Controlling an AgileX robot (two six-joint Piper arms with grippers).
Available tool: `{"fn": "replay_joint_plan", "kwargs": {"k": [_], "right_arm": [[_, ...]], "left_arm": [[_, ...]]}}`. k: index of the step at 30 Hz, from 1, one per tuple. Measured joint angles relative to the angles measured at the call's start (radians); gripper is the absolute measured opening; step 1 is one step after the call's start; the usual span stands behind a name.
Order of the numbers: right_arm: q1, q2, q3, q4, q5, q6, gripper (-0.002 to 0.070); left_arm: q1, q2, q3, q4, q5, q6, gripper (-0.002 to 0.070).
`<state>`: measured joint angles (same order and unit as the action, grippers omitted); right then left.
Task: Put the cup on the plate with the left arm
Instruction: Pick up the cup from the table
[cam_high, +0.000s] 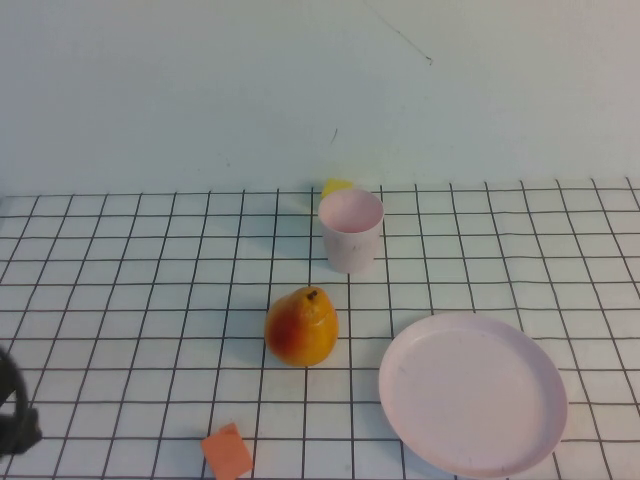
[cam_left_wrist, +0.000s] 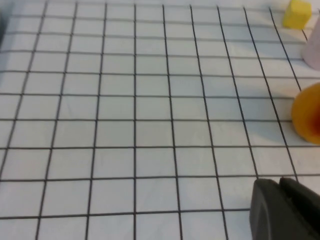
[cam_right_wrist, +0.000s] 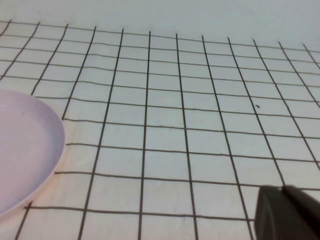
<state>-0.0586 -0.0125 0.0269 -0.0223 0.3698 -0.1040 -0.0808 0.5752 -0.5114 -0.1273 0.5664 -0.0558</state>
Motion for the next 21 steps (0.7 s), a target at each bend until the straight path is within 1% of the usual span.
{"fn": "replay_joint_plan", "kwargs": {"k": [6,8,11,13,16,18,21], "right_arm": [[0.000,0.000,0.000,0.000,0.000,0.000,-0.0002],[0.000,0.000,0.000,0.000,0.000,0.000,-0.0002],[0.000,0.000,0.000,0.000,0.000,0.000,-0.0002],[0.000,0.000,0.000,0.000,0.000,0.000,-0.0002],[0.000,0.000,0.000,0.000,0.000,0.000,-0.0002],[0.000,0.000,0.000,0.000,0.000,0.000,-0.0002],[0.000,0.000,0.000,0.000,0.000,0.000,-0.0002]], "left_arm": [[-0.004,0.321,-0.257,-0.130,0.113,0.110,0.0001],[-0.004,0.412,-0.336,-0.183,0.143,0.166,0.0022],[-0.004,0.560,-0.457,-0.253,0.201,0.235,0.0107],[-0.004,0.654,-0.536,-0.291,0.217,0.265,0.0190],[-0.004,0.755,-0.638,-0.336,0.227,0.308,0.0293],[-0.004,0.810,-0.697,-0.362,0.228,0.323,0.0340],[-0.032,0.899,-0.789,-0.374,0.228,0.329,0.0416]]}}
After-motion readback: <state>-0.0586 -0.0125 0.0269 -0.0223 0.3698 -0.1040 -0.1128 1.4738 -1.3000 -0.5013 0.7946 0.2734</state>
